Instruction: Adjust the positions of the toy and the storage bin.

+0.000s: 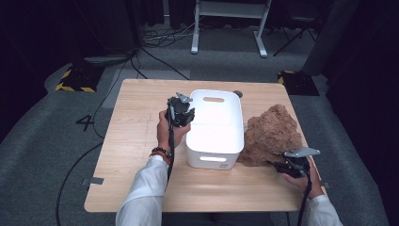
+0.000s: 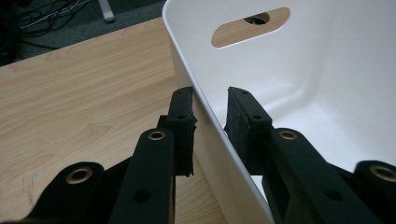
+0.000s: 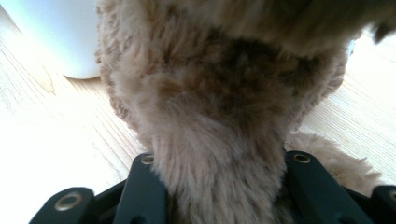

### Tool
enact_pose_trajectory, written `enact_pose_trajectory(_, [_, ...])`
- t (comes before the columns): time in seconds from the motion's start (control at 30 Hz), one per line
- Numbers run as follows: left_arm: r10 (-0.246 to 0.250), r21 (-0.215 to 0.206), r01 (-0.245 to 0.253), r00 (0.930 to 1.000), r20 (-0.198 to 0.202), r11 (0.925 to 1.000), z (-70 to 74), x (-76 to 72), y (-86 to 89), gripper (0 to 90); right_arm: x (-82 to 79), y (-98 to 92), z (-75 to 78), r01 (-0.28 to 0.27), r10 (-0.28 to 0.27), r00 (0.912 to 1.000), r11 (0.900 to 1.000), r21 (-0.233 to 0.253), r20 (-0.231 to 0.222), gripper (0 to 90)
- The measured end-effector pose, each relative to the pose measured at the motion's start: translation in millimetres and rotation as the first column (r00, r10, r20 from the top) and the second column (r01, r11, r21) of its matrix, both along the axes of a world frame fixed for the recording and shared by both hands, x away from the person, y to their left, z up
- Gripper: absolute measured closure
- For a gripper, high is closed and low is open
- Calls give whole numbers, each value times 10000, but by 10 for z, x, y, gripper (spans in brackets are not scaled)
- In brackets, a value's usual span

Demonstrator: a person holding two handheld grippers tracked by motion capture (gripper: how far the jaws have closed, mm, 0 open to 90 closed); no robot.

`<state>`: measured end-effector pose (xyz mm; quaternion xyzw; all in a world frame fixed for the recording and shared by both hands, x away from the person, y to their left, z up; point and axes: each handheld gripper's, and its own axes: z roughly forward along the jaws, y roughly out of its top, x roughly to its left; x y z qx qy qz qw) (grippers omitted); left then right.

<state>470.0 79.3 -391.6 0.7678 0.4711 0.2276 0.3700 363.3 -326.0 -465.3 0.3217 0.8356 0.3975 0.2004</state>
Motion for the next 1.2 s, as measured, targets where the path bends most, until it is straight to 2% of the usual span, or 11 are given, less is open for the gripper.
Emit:
enact_pose_trajectory(0.3, [-79, 336, 80, 10000, -41, 9994, 25, 63, 102, 721, -1, 2, 3, 30, -30, 10000, 10000, 1, -4, 657])
enact_pose_trajectory(0.57, [117, 191, -115, 9999, -65, 9998, 32, 75, 209, 718, 3, 2, 2, 0, 0, 10000, 10000, 29, 59, 653])
enact_pose_trajectory(0.67, [207, -194, -202, 9994, 279, 9996, 71, 48, 230, 677, 0, 3, 5, -124, 124, 9999, 9999, 23, 111, 632])
enact_pose_trajectory(0.7, [66, -476, -47, 9993, 378, 9989, 129, 22, 241, 621, -2, 4, 6, -161, 161, 9998, 9999, -8, 139, 612])
enact_pose_trajectory(0.73, [66, -476, -47, 9993, 378, 9989, 129, 22, 241, 592, -2, 4, 6, -161, 161, 9998, 9999, -8, 139, 612])
enact_pose_trajectory(0.77, [-104, -507, 128, 9988, 474, 9986, 167, -3, 244, 592, -3, 4, 6, -204, 204, 9996, 9998, -4, 174, 602])
enact_pose_trajectory(0.83, [-423, -680, 494, 9939, 1019, 9965, 308, -120, 285, 556, -5, 7, 5, -266, 266, 9994, 9996, -5, 224, 605])
enact_pose_trajectory(0.87, [-423, -680, 494, 9939, 1019, 9965, 308, -120, 285, 557, -5, 7, 5, -266, 266, 9994, 9996, -5, 224, 605])
enact_pose_trajectory(0.93, [-610, -325, 660, 9888, 1363, 9973, 403, -205, 307, 546, -3, 7, 5, -272, 272, 9994, 9996, -5, 228, 610])
enact_pose_trajectory(1.0, [-932, -539, 1021, 9847, 1474, 9933, 485, -309, 370, 516, -1, -2, 5, -298, 298, 9994, 9996, -30, 176, 611])
enact_pose_trajectory(1.2, [-1298, -277, 1357, 9793, 1553, 9904, 486, -500, 465, 426, 0, -1, 6, -273, 273, 9995, 9996, -29, 165, 610])
